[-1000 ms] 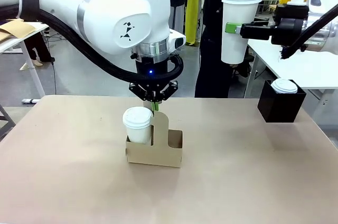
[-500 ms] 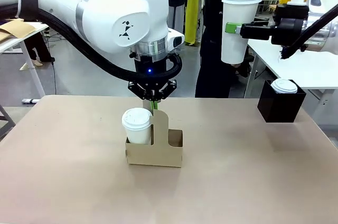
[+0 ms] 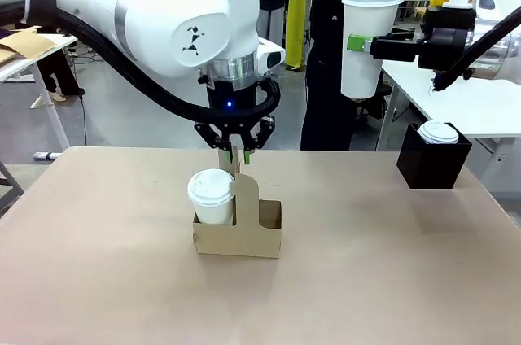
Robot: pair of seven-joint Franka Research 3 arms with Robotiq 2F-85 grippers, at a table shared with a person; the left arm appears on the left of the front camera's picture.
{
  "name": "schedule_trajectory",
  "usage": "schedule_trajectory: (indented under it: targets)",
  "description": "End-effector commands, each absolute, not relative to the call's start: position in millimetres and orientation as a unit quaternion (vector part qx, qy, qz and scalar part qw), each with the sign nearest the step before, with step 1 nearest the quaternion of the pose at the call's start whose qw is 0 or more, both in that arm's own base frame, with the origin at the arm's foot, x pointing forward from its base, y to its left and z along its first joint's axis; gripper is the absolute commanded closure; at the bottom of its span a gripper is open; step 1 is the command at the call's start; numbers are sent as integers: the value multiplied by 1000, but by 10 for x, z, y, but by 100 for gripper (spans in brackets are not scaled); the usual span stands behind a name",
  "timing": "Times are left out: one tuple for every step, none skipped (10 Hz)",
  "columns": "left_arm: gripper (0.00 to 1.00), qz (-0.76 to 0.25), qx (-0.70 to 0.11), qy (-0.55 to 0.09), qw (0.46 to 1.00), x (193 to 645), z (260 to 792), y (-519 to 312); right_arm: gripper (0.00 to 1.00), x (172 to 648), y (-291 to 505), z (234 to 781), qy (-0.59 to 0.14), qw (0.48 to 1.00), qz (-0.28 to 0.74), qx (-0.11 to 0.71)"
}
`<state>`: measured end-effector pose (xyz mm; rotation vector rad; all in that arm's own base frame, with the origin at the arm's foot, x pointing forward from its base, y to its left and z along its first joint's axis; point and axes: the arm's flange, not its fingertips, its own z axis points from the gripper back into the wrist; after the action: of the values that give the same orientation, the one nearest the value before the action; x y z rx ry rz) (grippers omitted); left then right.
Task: Pour a drink into a cup and package it in a carrier.
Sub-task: Insert the held 600 ml Paper Cup into the Cup Carrier.
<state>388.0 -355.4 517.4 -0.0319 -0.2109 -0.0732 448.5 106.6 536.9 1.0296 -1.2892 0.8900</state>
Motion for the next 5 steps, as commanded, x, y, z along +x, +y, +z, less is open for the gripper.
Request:
schedule_trajectory:
  targets:
    - [0,-63,-35,-98,993,3898,5460,-3346,19,4485,1066,5369,-554,592,383,443]
    - [0,-87,-53,-92,991,3878,5633,-3242,19,4538,1127,5290,-531,582,405,464]
    - [4,-105,-70,-97,987,3855,5782,-3082,19,4560,1222,5170,-517,571,424,477]
    - [0,-140,-81,-97,982,3863,5935,-2854,19,4588,1370,5019,-503,560,438,491]
    - [0,-189,-84,-103,973,3835,6008,-2633,19,4576,1543,4845,-491,552,454,498]
